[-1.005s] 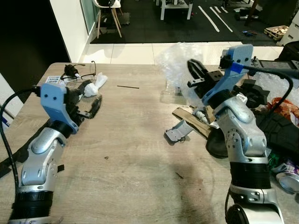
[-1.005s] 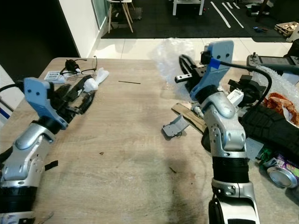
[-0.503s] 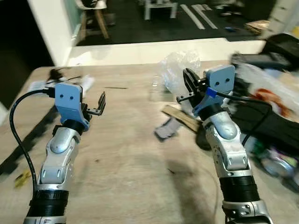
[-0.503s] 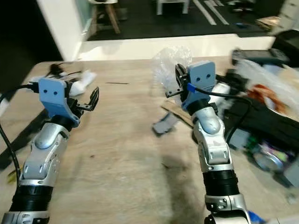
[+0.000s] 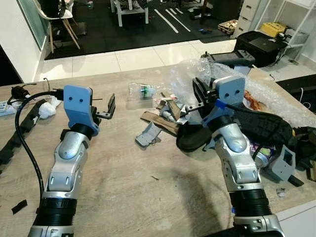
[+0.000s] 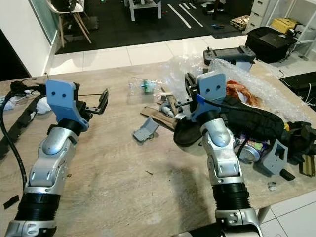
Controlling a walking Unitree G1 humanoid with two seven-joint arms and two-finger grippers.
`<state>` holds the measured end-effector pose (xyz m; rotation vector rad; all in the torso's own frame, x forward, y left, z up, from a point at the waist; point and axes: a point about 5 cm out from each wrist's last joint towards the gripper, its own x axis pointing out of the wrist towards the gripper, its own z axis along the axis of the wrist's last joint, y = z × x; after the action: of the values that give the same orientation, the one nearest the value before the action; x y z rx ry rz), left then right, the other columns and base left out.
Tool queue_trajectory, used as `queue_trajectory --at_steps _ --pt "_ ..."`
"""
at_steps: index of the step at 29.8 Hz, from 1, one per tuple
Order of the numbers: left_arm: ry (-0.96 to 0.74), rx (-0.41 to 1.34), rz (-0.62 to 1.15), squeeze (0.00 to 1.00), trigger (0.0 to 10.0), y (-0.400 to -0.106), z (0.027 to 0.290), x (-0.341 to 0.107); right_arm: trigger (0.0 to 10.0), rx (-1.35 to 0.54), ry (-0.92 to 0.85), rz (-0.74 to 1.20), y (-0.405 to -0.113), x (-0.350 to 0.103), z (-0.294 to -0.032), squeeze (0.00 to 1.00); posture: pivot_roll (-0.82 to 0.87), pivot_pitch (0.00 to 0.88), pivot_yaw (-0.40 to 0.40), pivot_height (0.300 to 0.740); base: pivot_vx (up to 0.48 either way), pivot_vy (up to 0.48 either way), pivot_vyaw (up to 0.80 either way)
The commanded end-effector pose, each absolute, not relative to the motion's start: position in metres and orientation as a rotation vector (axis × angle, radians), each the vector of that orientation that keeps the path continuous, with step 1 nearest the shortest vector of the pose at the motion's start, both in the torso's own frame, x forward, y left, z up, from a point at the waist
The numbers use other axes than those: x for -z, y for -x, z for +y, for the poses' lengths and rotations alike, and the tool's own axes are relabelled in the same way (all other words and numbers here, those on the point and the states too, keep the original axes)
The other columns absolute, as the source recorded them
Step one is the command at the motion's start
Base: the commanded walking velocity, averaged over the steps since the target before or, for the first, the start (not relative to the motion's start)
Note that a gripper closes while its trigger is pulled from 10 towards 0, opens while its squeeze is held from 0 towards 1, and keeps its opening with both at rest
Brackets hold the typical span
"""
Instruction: Picking trash to rubbish bin
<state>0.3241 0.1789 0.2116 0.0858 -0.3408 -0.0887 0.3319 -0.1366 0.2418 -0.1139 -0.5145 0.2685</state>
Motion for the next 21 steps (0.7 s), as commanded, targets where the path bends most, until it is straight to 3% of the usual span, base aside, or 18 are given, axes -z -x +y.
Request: queue_trajectory --at_steps 1,17,21 --pt "-0.078 0.08 -0.307 0.0 10.0 -0.3245 0.18 -0.2054 10.0 -0.283 0.103 -0.517 -0.3332 -0.2419 -0.1337 0.0 0.02 0.122 0.024 0.74 0.0 0.0 0.0" --pt "-0.052 0.088 -0.294 0.0 10.0 -0.3243 0.1778 -0.2034 10.0 -0.287 0.08 -0.5 -0.3345 -0.2378 -0.1325 0.0 0.02 0.111 0.032 0.74 0.0 0.0 0.0" --pt "-0.049 0.106 -0.292 0.0 10.0 -0.3239 0.175 -0.2036 10.0 -0.29 0.078 -0.495 -0.3353 -0.2368 -0.1321 0.0 0.02 0.11 0.03 0.74 -0.306 0.0 0.0"
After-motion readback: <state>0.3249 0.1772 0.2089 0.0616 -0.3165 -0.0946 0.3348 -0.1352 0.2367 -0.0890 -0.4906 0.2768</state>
